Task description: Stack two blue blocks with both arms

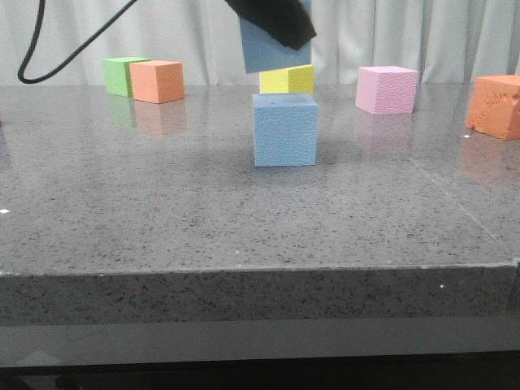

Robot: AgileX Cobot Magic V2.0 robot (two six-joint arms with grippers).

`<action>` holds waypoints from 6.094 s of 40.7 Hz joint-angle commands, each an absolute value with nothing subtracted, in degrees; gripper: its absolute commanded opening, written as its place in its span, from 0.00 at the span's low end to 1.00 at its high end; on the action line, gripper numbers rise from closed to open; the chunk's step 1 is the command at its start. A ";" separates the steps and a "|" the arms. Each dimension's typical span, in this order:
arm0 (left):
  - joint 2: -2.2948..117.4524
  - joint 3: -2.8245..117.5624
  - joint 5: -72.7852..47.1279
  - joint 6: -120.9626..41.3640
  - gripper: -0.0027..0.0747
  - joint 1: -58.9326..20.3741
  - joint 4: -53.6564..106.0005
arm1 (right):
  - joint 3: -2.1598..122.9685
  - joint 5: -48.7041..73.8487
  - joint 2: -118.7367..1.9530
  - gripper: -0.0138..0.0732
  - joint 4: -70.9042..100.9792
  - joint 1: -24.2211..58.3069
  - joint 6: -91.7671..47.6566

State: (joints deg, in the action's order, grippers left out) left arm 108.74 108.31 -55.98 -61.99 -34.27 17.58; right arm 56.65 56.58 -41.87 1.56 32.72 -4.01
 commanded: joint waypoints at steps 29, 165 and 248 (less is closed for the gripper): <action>108.18 110.33 -54.50 -64.06 0.56 -34.60 21.46 | 58.06 53.37 -41.59 0.87 1.38 32.47 -4.33; 32.71 46.23 -43.55 -6.52 0.01 -30.20 9.58 | 58.06 56.24 -41.59 0.08 -5.66 32.47 8.23; -1.37 -0.46 2.88 4.31 0.01 -4.17 -0.99 | 58.06 56.34 -41.59 0.08 -5.81 32.47 8.23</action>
State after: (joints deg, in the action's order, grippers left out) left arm -0.32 -0.32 -2.77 2.47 -4.30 0.00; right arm 56.65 59.38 -41.87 -4.70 32.72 8.77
